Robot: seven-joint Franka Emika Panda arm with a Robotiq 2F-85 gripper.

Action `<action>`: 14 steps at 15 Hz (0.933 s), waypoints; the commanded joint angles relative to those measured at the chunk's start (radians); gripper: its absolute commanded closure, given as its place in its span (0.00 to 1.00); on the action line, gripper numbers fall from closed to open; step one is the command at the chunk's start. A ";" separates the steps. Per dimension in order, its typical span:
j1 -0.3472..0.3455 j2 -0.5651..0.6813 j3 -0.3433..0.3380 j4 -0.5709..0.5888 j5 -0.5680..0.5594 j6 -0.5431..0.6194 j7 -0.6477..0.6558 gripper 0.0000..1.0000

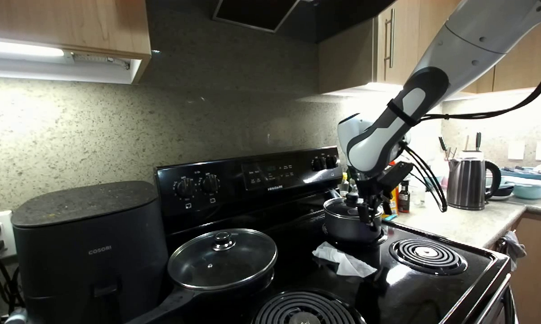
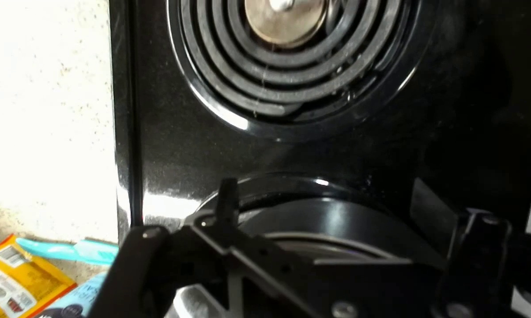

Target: Move the pot from the right bottom plate to the right top plate of the stove

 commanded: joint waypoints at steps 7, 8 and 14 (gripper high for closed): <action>0.009 -0.271 0.008 -0.031 0.049 -0.376 0.007 0.00; 0.010 -0.300 0.010 -0.033 0.039 -0.385 0.040 0.00; 0.003 -0.285 0.012 -0.008 0.056 -0.386 0.010 0.00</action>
